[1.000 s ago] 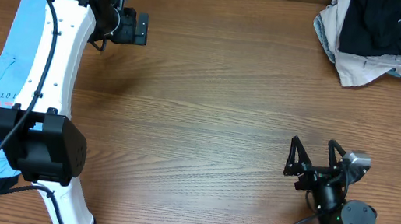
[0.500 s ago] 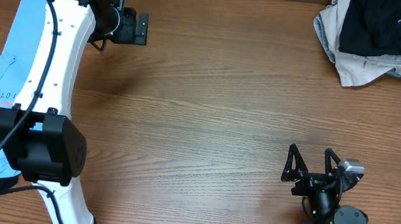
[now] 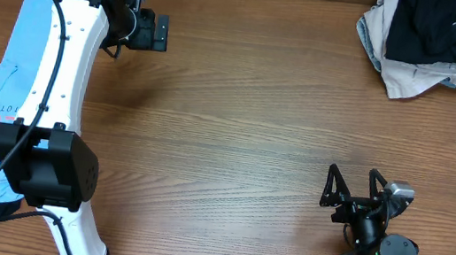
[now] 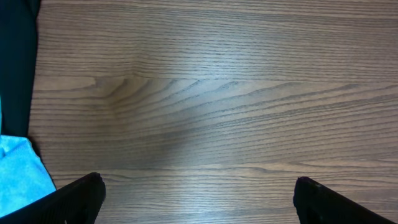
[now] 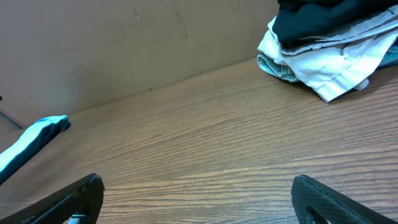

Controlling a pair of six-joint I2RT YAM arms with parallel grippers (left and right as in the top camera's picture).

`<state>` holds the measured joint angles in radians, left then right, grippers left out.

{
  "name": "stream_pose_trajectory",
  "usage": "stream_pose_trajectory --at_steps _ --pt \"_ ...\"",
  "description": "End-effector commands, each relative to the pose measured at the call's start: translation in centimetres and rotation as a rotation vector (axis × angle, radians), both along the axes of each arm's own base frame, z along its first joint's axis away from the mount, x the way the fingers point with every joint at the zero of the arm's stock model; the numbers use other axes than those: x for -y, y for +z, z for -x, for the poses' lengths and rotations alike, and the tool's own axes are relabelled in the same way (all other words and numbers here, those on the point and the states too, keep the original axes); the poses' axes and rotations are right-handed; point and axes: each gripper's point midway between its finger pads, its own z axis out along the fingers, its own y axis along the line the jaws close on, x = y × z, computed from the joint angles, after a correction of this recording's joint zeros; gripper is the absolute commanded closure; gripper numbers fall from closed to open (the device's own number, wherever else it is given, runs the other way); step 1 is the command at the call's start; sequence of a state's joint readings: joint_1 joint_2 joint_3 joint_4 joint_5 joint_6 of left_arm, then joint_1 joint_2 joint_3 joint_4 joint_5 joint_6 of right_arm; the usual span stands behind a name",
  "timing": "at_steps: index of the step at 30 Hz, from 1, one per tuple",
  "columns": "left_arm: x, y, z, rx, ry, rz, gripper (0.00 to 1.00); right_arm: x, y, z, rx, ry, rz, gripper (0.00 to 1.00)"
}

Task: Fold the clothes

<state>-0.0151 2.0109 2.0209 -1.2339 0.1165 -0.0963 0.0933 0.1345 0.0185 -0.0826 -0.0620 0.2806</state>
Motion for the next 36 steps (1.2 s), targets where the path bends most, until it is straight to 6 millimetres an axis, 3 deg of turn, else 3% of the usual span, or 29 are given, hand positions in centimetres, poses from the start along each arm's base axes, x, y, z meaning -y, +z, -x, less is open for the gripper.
stream_pose_trajectory --at_steps 1,6,9,18,22,25,30,36 --pt "0.3 -0.4 -0.1 -0.006 -0.027 -0.001 0.00 0.1 -0.2 0.0 0.004 -0.010 -0.003 0.00" --pt "0.3 0.1 0.0 0.005 -0.027 -0.001 0.00 0.1 -0.2 0.0 0.004 -0.010 -0.003 0.00" --pt "0.6 2.0 0.4 0.048 -0.034 -0.001 0.00 0.1 -0.2 0.0 0.004 -0.010 -0.003 0.00" --pt "2.6 12.7 4.3 0.302 -0.083 0.009 0.00 0.1 -0.2 0.0 0.004 -0.010 -0.003 0.00" --pt "1.9 17.8 6.9 0.465 -0.071 -0.019 0.00 0.1 -0.2 0.0 0.004 -0.010 -0.003 0.00" --pt "1.5 20.0 9.3 0.563 -0.080 -0.035 0.00 0.1 -0.2 0.0 0.004 -0.010 -0.003 0.00" --pt "1.3 20.8 12.2 0.772 -0.101 -0.052 0.00 0.1 -0.2 0.0 0.004 -0.010 -0.003 0.00" --pt "1.0 17.4 15.5 1.008 -0.112 -0.074 0.00 0.1 -0.2 0.0 0.004 -0.010 -0.003 0.00"
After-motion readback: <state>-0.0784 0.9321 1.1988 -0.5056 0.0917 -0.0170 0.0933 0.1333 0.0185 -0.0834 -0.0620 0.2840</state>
